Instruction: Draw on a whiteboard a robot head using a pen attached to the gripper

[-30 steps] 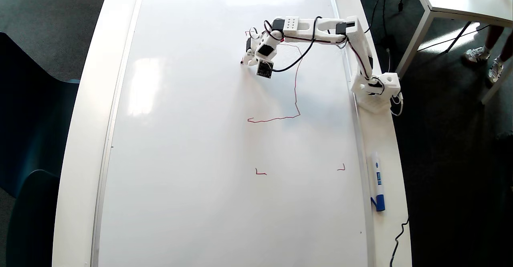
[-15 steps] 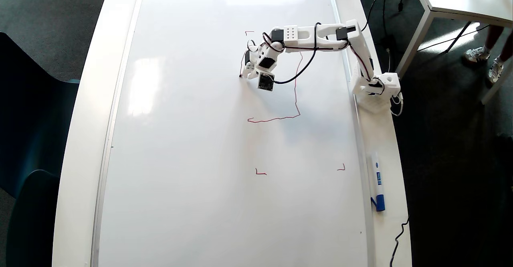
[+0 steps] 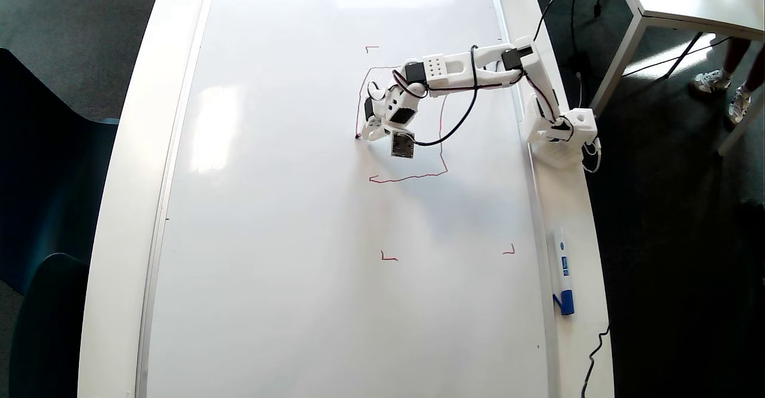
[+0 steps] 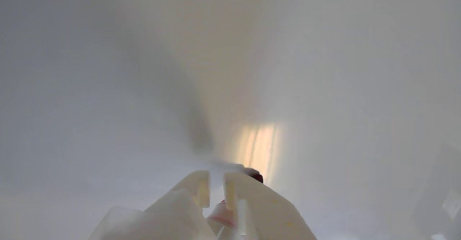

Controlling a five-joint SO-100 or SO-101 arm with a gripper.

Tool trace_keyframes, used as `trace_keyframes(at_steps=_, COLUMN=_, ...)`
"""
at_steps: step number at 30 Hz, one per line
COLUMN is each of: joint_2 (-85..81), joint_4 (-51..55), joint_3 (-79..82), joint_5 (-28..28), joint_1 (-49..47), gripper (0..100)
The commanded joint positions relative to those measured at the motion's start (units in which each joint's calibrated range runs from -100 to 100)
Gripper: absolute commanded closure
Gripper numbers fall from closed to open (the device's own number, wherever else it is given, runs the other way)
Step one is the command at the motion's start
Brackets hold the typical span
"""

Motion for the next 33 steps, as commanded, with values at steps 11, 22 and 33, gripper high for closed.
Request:
trace_keyframes(at_steps=11, joint_2=-0.1, joint_4=0.6, joint_3=-0.7, joint_5=-2.7, joint_1=-6.4, gripper=99)
trace_keyframes(at_steps=22, joint_2=-0.1, joint_4=0.0, joint_3=-0.8, joint_5=-4.7, joint_1=-10.2, gripper=99)
trace_keyframes(at_steps=33, joint_2=-0.1, joint_4=-0.3, joint_3=-0.8, joint_5=-5.2, joint_1=-11.8, gripper=99)
